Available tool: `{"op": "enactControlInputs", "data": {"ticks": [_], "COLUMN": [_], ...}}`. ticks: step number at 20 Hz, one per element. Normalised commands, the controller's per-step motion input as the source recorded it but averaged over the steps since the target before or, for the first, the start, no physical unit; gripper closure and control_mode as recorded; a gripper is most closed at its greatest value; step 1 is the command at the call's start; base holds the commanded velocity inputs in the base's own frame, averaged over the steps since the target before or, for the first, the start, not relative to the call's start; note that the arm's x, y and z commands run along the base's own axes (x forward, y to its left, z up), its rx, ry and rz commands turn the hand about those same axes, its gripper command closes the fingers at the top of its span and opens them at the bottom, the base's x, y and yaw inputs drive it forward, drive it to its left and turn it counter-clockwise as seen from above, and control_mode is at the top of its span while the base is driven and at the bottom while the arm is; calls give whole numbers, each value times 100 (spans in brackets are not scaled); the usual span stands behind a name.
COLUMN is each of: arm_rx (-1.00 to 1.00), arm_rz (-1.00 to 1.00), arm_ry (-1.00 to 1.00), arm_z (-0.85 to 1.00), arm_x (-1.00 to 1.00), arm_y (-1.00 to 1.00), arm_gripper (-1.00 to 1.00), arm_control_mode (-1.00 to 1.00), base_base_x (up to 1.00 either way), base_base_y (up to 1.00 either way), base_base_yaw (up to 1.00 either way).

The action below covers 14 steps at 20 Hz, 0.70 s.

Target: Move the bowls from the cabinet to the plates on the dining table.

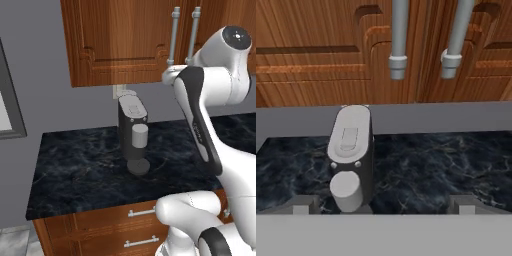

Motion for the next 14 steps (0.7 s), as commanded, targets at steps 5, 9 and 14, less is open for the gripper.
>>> {"op": "enactControlInputs", "data": {"ticks": [5,9,14], "arm_rx": [0,0,0], "arm_rz": [6,4,1], "arm_ry": [-16,-9,-1], "arm_z": [0,2,14], "arm_x": [45,42,35], "arm_y": [0,0,0], "arm_gripper": [-100,-100,-100], "arm_control_mode": [-100,-100,-100], "base_base_x": [0,0,0], "base_base_y": [0,0,0], "base_base_yaw": [0,0,0]}}
